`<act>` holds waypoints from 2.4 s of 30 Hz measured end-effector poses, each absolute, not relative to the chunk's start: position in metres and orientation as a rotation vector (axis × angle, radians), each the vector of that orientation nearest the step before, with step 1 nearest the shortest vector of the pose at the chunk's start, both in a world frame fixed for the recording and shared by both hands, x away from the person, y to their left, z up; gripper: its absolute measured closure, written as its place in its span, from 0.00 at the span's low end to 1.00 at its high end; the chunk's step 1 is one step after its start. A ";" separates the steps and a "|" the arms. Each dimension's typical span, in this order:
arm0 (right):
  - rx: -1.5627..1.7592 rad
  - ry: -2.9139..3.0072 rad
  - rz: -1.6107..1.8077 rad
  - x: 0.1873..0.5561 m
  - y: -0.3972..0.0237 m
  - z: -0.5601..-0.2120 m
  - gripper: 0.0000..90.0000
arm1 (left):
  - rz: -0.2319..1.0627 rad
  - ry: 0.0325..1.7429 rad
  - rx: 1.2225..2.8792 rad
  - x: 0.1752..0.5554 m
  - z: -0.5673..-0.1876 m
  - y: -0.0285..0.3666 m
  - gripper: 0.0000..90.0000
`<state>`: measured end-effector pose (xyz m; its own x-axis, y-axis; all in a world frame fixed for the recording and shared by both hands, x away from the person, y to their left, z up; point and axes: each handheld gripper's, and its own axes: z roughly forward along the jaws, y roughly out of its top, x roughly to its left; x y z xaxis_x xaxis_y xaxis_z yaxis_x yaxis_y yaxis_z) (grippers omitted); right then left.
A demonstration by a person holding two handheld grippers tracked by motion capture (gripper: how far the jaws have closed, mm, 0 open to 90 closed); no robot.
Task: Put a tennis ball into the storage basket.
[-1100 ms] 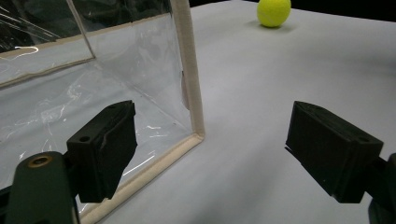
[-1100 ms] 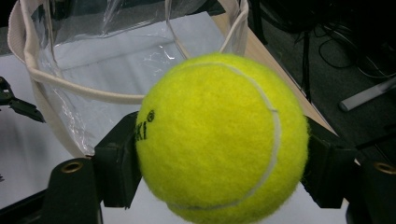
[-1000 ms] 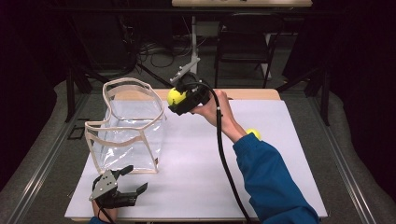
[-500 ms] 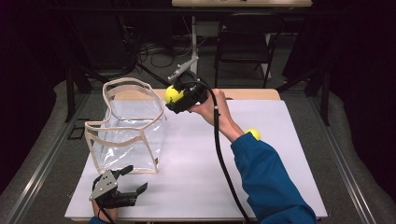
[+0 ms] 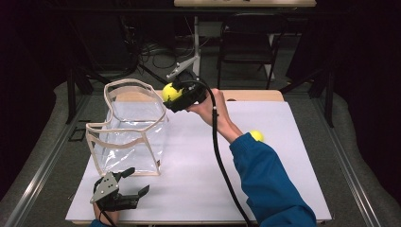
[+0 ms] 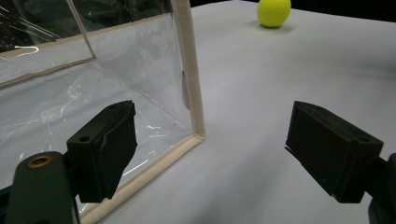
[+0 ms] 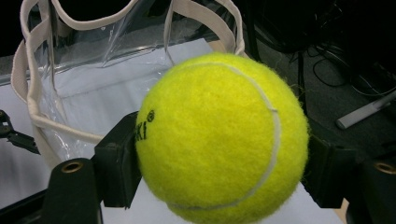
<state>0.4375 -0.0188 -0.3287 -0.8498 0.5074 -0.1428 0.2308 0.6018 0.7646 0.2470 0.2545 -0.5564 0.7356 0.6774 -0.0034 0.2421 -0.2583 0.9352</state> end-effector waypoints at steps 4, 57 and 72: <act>0.594 2.486 1.126 0.438 -0.013 -0.328 0.29 | 0.491 0.716 1.829 0.247 -0.556 0.255 0.18; 0.510 2.485 1.174 0.437 0.035 -0.326 0.28 | 0.493 0.716 1.829 0.246 -0.556 0.256 0.18; 0.495 2.488 1.177 0.437 0.047 -0.328 0.28 | 0.490 0.714 1.827 0.246 -0.556 0.256 0.18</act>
